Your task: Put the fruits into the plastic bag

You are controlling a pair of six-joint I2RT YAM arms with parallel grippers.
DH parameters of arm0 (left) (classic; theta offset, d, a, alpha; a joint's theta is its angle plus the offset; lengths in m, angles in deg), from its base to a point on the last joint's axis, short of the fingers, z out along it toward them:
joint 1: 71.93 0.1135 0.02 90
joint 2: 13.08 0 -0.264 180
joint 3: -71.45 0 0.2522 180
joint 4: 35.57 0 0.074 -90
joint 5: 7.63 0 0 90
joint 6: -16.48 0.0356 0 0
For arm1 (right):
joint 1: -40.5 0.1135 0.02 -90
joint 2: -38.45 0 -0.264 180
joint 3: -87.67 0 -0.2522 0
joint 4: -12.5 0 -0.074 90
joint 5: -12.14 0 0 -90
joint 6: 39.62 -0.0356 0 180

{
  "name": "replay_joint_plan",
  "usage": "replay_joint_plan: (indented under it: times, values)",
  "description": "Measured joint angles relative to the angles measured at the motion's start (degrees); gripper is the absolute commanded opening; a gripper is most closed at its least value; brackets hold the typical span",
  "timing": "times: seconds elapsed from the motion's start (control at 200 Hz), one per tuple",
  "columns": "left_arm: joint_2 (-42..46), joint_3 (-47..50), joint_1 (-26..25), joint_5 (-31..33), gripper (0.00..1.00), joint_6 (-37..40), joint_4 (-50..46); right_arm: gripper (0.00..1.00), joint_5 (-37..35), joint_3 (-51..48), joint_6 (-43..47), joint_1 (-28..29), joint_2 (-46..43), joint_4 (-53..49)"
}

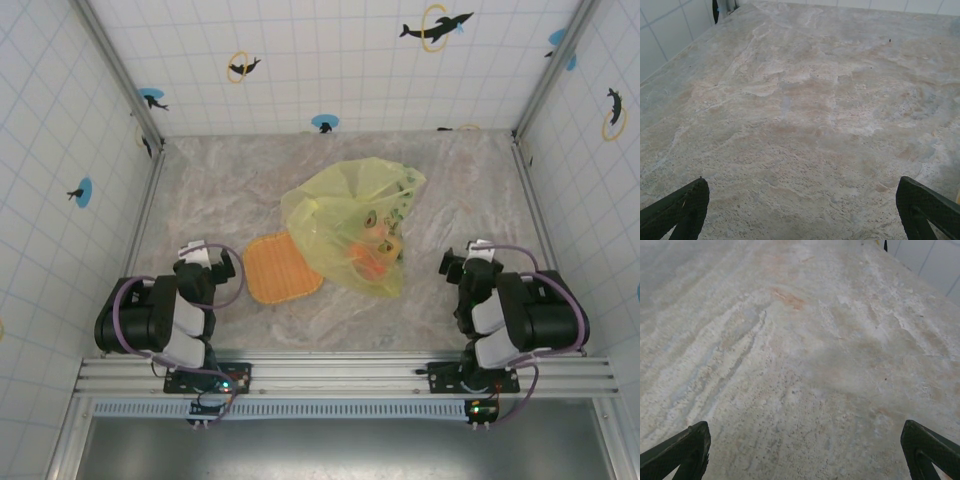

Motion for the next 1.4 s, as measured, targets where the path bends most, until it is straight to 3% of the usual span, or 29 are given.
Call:
replay_joint_plan:
  times: [0.305,1.401]
  values:
    - [0.0,0.0,0.0,0.0,0.98,0.0,0.0,1.0,0.2,-0.04,-0.13,-0.24,0.02,4.13]
    - [0.0,0.0,0.0,0.0,0.98,0.0,0.0,1.0,0.2,-0.04,-0.24,-0.26,0.02,4.17]
